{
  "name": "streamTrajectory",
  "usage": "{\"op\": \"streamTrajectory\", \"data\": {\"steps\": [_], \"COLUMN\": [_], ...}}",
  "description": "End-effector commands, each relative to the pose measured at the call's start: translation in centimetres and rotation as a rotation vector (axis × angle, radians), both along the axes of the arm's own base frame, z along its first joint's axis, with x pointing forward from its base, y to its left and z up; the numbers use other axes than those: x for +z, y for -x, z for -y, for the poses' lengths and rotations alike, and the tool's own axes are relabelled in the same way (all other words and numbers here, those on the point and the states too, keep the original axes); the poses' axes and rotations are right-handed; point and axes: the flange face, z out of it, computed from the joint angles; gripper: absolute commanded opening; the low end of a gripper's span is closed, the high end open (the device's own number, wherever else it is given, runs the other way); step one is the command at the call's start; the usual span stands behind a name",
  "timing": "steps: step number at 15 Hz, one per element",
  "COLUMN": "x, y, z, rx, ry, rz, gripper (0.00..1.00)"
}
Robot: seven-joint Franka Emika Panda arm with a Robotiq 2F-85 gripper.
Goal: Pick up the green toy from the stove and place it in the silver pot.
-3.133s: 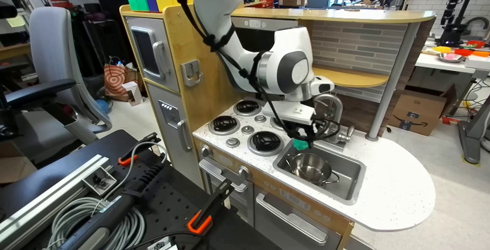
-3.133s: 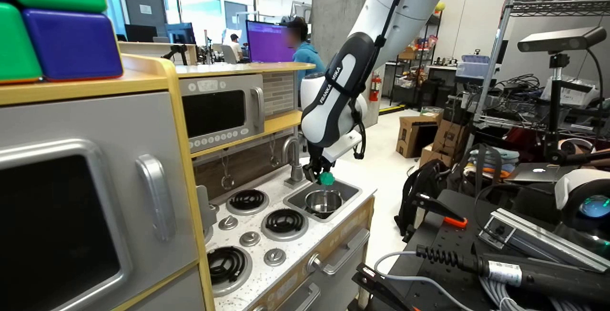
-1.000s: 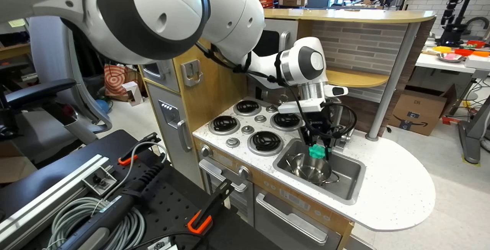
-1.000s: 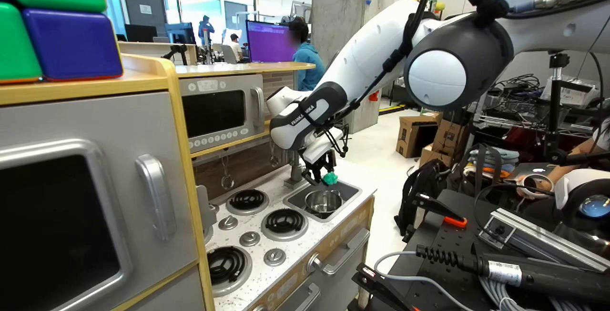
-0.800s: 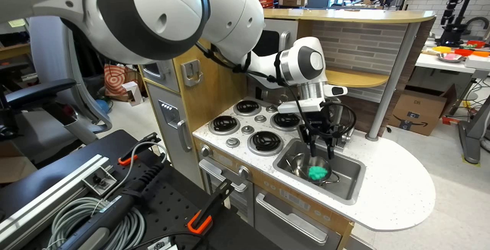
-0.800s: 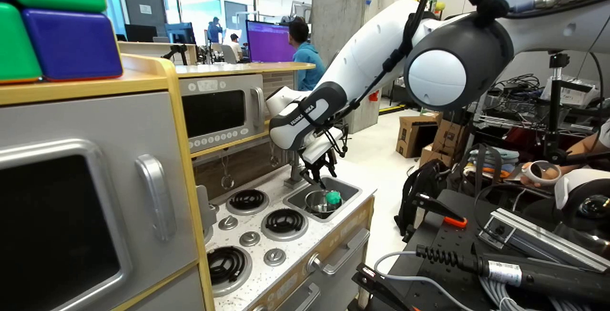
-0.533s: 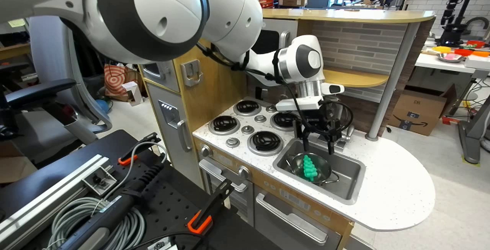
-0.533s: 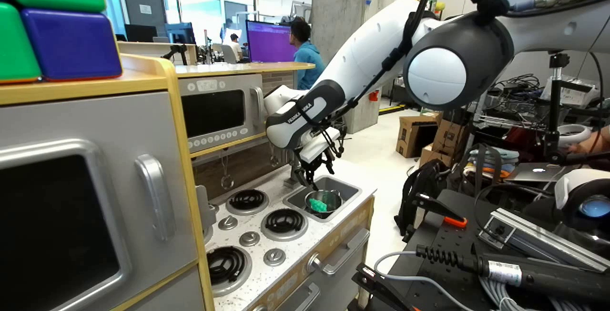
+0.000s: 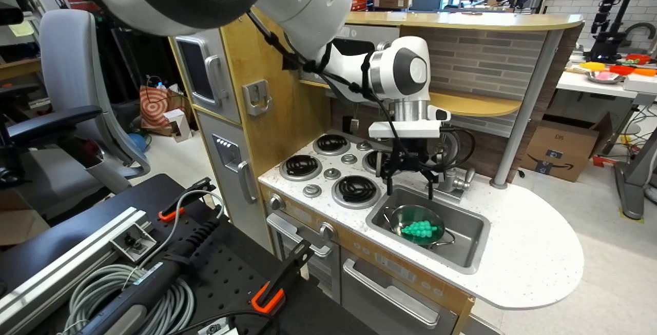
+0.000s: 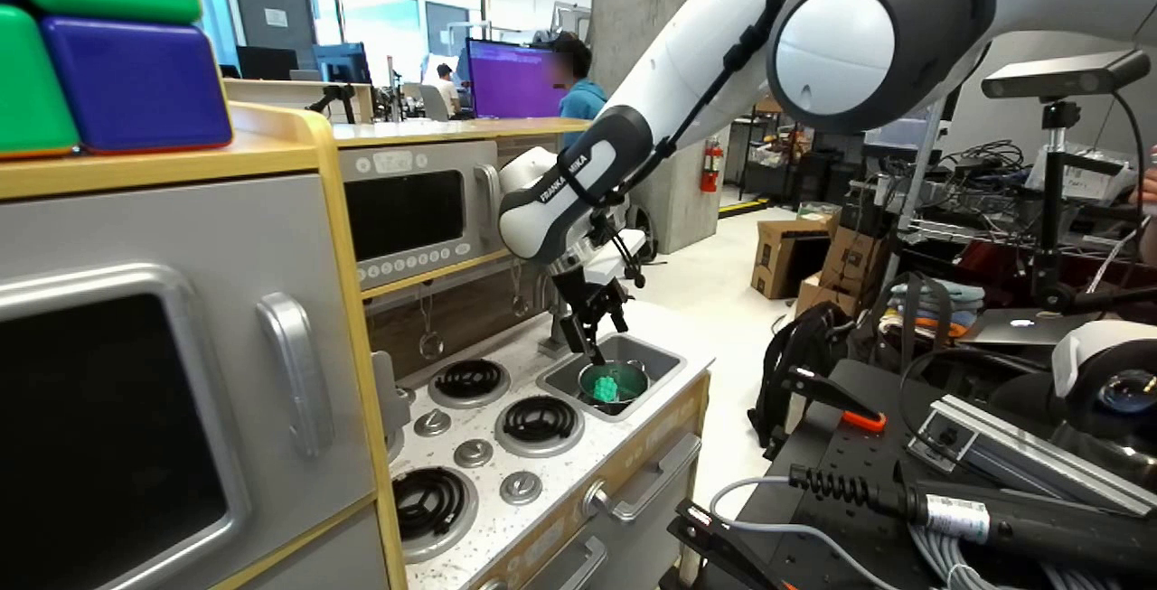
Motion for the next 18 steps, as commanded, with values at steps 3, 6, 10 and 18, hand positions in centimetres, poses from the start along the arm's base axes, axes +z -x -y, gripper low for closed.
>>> {"op": "streamTrajectory", "data": {"steps": [3,6,10,18], "x": [3.4,2.4,3.3,4.6], "y": [1.5,3.8,5.9,8.0], "z": [-1.3,-2.3,-3.8,-4.9], "rx": [0.157,0.216,0.296,0.309], "ry": [-0.101,-0.101,-0.117,-0.164], "rz": [0.1,0.092,0.14,0.238], "gripper": [1.0,1.0,1.0,1.0]}}
